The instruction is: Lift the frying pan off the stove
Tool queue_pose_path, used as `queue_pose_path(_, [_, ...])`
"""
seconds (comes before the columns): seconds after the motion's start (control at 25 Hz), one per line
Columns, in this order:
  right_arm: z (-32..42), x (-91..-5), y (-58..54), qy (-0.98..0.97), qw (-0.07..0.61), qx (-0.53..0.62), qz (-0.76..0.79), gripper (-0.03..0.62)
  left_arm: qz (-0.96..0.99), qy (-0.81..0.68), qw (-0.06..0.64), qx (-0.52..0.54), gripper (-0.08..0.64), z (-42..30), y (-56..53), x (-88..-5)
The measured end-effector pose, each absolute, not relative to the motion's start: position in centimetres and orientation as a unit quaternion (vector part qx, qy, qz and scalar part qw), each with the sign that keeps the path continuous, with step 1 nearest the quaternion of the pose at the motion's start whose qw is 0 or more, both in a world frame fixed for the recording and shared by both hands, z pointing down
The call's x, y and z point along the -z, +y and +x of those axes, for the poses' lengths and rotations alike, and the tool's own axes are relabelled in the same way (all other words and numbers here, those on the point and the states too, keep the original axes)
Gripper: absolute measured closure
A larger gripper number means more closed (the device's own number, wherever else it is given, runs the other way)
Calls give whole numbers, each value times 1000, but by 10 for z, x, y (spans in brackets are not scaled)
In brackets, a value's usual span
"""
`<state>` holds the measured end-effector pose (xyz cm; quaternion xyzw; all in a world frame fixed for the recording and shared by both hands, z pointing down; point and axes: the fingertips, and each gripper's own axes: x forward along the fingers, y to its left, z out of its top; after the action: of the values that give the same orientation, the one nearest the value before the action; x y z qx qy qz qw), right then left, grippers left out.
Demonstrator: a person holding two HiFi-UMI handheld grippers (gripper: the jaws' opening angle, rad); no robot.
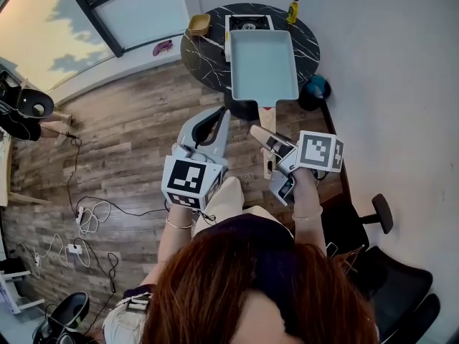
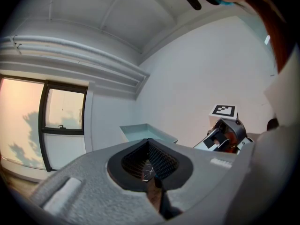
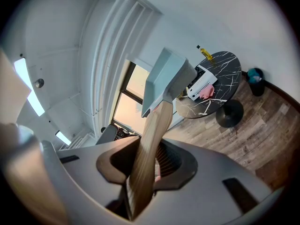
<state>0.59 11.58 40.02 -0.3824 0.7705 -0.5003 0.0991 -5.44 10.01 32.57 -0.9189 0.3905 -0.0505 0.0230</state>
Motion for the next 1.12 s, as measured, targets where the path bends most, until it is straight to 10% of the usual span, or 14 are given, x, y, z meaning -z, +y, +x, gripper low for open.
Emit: queue_pose_path(1.12, [4, -408, 142, 772, 93, 497, -385, 483, -921, 387, 28, 36, 548, -52, 115, -327])
